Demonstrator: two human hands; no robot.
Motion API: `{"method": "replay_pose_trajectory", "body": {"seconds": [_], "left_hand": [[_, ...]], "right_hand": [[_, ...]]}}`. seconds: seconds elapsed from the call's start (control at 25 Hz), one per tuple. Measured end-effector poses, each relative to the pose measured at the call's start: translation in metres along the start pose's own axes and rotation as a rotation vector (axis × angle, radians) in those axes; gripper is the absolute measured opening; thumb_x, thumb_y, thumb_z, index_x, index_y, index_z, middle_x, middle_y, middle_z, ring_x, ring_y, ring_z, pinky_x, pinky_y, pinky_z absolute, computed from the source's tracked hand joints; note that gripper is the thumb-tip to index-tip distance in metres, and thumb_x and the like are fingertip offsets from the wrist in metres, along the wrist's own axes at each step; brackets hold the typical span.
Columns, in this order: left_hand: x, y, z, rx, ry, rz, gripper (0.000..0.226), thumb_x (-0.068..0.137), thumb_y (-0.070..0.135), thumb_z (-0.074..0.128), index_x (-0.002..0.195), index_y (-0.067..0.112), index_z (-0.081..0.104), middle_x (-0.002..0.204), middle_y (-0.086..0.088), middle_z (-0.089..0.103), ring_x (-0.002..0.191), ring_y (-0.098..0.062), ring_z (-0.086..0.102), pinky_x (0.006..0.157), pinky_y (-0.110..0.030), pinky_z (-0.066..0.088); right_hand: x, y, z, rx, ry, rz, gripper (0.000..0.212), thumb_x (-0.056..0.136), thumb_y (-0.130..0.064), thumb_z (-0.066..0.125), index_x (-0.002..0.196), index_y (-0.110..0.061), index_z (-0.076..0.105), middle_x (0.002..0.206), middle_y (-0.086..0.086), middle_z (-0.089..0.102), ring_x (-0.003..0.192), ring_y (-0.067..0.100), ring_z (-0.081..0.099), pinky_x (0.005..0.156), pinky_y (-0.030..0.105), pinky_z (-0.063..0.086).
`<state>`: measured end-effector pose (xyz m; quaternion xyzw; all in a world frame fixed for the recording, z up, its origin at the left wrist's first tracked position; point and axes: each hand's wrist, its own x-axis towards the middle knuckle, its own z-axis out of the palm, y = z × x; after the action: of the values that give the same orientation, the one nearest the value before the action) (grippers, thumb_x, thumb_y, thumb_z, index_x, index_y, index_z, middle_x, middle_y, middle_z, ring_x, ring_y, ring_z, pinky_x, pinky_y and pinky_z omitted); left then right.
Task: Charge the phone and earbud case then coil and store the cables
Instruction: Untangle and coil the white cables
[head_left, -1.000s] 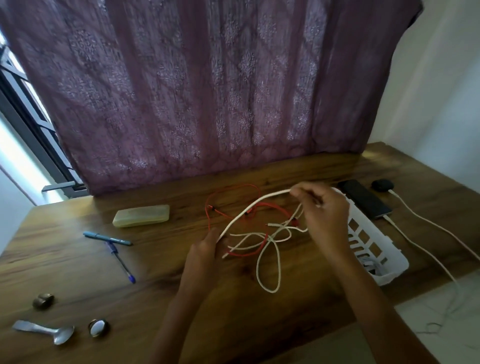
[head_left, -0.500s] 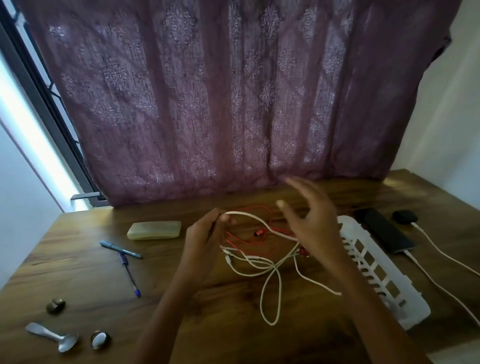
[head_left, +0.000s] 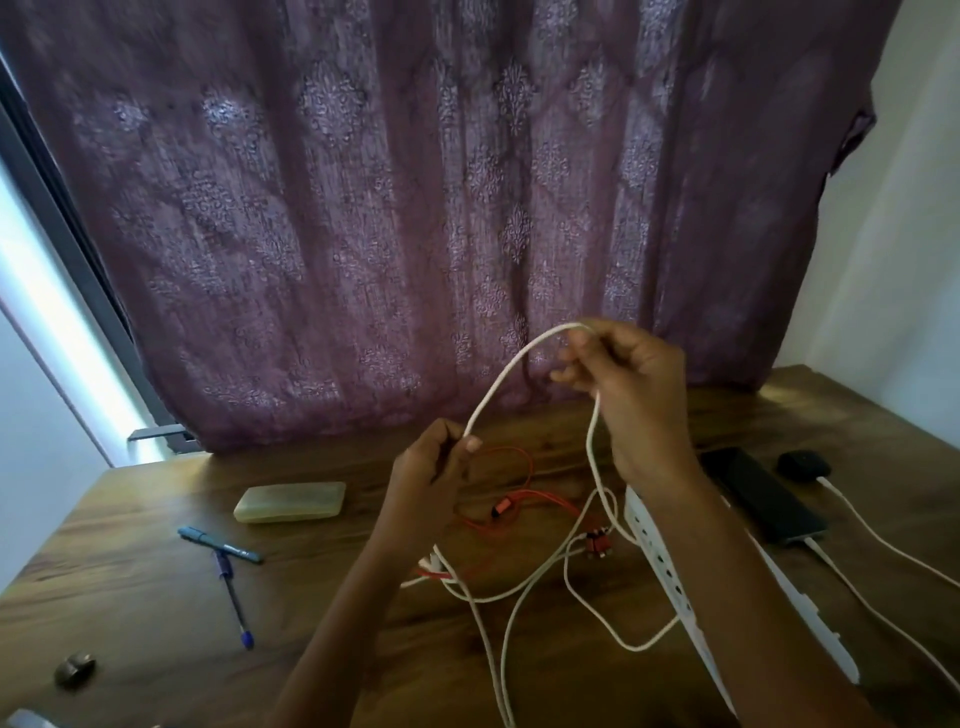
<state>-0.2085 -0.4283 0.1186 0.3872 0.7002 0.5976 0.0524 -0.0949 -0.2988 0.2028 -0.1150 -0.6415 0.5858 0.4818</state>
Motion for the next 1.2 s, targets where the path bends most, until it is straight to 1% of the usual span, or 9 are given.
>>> {"method": "replay_pose_trajectory", "body": {"seconds": [0.24, 0.36, 0.48, 0.56, 0.6, 0.72, 0.84, 1.04, 1.2], "left_hand": [[-0.002, -0.025, 0.0, 0.032, -0.057, -0.123, 0.022, 0.094, 0.007, 0.046, 0.074, 0.01, 0.055, 0.063, 0.001, 0.059, 0.056, -0.006, 0.053, 0.056, -0.023, 0.044], [0.002, -0.017, -0.002, -0.144, -0.017, -0.195, 0.018, 0.095, 0.006, 0.045, 0.08, 0.006, 0.055, 0.065, -0.005, 0.067, 0.06, -0.017, 0.065, 0.055, -0.03, 0.053], [0.011, -0.005, -0.004, -0.268, 0.083, -0.257, 0.011, 0.092, 0.009, 0.051, 0.083, 0.008, 0.056, 0.075, -0.009, 0.072, 0.07, -0.026, 0.071, 0.057, -0.034, 0.056], [0.015, 0.003, -0.006, -0.343, 0.148, -0.267, 0.009, 0.091, 0.01, 0.053, 0.085, 0.006, 0.059, 0.08, -0.011, 0.073, 0.074, -0.026, 0.072, 0.062, -0.037, 0.059], [0.017, 0.006, -0.007, -0.384, 0.167, -0.272, 0.009, 0.091, 0.01, 0.053, 0.086, 0.005, 0.06, 0.081, -0.011, 0.073, 0.075, -0.026, 0.072, 0.062, -0.036, 0.059], [0.022, 0.019, -0.006, -0.562, 0.172, -0.295, 0.013, 0.092, 0.013, 0.05, 0.085, 0.005, 0.058, 0.079, -0.007, 0.074, 0.076, -0.021, 0.072, 0.062, -0.03, 0.059], [0.029, 0.032, -0.004, -0.755, 0.168, -0.304, 0.017, 0.094, 0.014, 0.045, 0.087, 0.004, 0.057, 0.077, -0.005, 0.073, 0.077, -0.017, 0.072, 0.065, -0.026, 0.059], [0.026, 0.028, -0.006, -0.585, 0.046, -0.313, 0.03, 0.088, 0.026, 0.052, 0.103, 0.001, 0.062, 0.093, -0.011, 0.073, 0.087, -0.022, 0.07, 0.077, -0.033, 0.056], [0.013, 0.023, -0.003, -0.259, -0.174, -0.203, 0.026, 0.084, 0.028, 0.054, 0.097, 0.013, 0.07, 0.092, -0.007, 0.074, 0.088, -0.018, 0.069, 0.08, -0.031, 0.054]], "right_hand": [[0.042, -0.018, -0.023, 0.188, 0.235, -0.033, 0.021, 0.092, -0.005, 0.053, 0.076, -0.014, 0.065, 0.056, -0.009, 0.06, 0.055, 0.003, 0.057, 0.064, 0.024, 0.055], [0.045, 0.002, -0.027, 0.024, 0.281, 0.015, 0.023, 0.093, -0.009, 0.052, 0.076, -0.015, 0.065, 0.062, -0.002, 0.058, 0.06, 0.008, 0.054, 0.063, 0.027, 0.05], [0.036, 0.027, -0.028, -0.601, 0.119, 0.095, 0.028, 0.093, -0.016, 0.052, 0.119, -0.006, 0.056, 0.105, 0.012, 0.058, 0.098, 0.019, 0.055, 0.088, 0.033, 0.047], [0.015, 0.035, -0.019, -0.852, 0.127, -0.068, 0.057, 0.09, -0.015, 0.056, 0.142, -0.01, 0.033, 0.144, 0.013, 0.034, 0.134, 0.024, 0.03, 0.109, 0.037, 0.032], [0.002, 0.036, -0.011, -0.871, 0.154, -0.215, 0.063, 0.087, -0.015, 0.058, 0.144, -0.012, 0.03, 0.149, 0.012, 0.027, 0.138, 0.024, 0.023, 0.11, 0.039, 0.03], [-0.027, 0.049, 0.009, -0.789, -0.025, -0.415, 0.044, 0.085, -0.029, 0.059, 0.126, -0.013, 0.055, 0.131, 0.006, 0.051, 0.123, 0.018, 0.044, 0.098, 0.031, 0.042], [-0.038, 0.061, 0.021, -0.612, -0.369, -0.072, 0.027, 0.084, -0.033, 0.064, 0.102, -0.013, 0.069, 0.095, -0.001, 0.066, 0.088, 0.008, 0.059, 0.077, 0.023, 0.047], [-0.023, 0.06, 0.021, -0.216, -0.318, 0.3, 0.017, 0.087, -0.015, 0.063, 0.074, -0.006, 0.068, 0.055, -0.002, 0.061, 0.051, 0.009, 0.056, 0.051, 0.024, 0.049], [0.003, 0.057, 0.018, 0.067, -0.259, 0.471, 0.016, 0.084, -0.018, 0.065, 0.076, -0.005, 0.07, 0.063, 0.005, 0.065, 0.055, 0.012, 0.058, 0.062, 0.026, 0.048]]}}
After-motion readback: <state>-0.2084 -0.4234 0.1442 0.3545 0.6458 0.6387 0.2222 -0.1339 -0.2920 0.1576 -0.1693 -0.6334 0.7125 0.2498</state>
